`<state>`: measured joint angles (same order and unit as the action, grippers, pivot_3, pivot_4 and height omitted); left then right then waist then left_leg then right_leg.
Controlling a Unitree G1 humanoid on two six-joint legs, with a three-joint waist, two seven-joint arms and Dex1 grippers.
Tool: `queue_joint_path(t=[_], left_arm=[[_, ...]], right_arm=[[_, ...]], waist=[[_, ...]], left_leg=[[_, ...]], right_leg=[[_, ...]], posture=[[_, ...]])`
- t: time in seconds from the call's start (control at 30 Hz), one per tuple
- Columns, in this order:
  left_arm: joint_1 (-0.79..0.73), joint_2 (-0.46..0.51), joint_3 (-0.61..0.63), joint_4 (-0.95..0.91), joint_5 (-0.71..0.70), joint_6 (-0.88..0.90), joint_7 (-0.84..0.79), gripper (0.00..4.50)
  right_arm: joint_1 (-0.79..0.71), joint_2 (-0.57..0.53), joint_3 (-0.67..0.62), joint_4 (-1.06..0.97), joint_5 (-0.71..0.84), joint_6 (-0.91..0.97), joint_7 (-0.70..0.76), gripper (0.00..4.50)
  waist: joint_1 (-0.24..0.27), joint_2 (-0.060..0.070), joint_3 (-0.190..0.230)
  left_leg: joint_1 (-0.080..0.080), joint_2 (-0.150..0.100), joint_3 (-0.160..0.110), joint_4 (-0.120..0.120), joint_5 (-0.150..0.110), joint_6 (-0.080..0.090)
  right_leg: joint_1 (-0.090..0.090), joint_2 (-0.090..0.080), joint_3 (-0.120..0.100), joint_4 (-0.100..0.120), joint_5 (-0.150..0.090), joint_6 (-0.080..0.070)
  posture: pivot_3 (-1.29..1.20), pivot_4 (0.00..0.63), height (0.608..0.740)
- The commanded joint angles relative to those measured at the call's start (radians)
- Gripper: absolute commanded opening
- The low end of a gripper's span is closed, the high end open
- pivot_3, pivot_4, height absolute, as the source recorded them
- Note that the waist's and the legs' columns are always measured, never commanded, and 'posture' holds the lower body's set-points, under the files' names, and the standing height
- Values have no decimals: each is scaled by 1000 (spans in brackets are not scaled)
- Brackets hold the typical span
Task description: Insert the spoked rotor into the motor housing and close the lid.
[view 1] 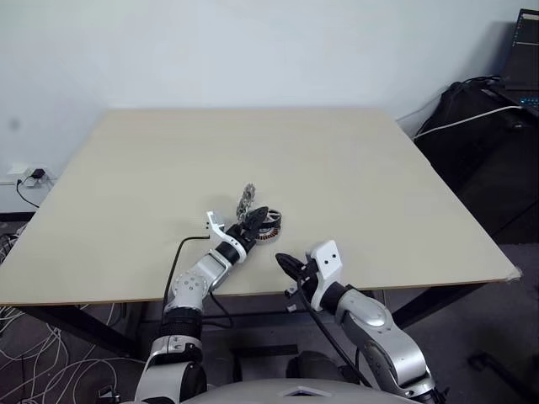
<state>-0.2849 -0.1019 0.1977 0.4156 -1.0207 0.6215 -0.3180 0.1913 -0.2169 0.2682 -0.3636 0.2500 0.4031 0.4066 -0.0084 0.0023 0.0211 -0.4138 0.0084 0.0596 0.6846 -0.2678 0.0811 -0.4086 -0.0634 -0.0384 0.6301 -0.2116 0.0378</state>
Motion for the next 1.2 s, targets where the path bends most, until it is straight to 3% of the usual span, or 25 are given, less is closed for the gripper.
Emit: queue_joint_path(t=[0.03,0.6,0.7,0.93,1.03,1.2], left_arm=[[57,-100,-14,-84,-1,4,-8,3979],[210,-29,7,-274,-23,39,56,3979],[235,6,-39,-345,18,25,-9,3979],[310,93,-205,-490,309,-190,-135,3979],[335,143,-278,-483,476,-323,-164,3387],[373,219,-377,-413,750,-559,-140,1786]], right_arm=[[-10,8,-11,-34,3,-16,-7,0],[-18,17,-10,-25,3,-19,0,0],[-21,19,-13,-21,-2,-24,-3,0],[-63,60,-33,19,-42,-29,-75,0],[-112,67,-29,77,-97,-20,-122,0],[-215,85,-24,202,-163,12,-171,0]], waist=[[0,0,0],[4,0,-2],[1,1,-2],[-3,5,-4],[-3,5,-5],[-2,8,-6]], left_leg=[[0,0,0,0,0,0],[1,0,1,1,-2,-4],[1,0,1,0,-2,-4],[1,0,2,-1,-2,-4],[2,1,3,-1,-2,-4],[2,1,3,-2,-1,-5]], right_leg=[[0,0,0,0,0,0],[0,-6,1,1,1,1],[0,-6,1,0,1,0],[-1,-2,2,0,1,-1],[-1,-4,3,0,2,-1],[-3,-4,3,1,3,-2]], posture=[[0,0,740],[0,0,740],[0,0,740],[0,0,740],[0,0,740],[0,0,740]])
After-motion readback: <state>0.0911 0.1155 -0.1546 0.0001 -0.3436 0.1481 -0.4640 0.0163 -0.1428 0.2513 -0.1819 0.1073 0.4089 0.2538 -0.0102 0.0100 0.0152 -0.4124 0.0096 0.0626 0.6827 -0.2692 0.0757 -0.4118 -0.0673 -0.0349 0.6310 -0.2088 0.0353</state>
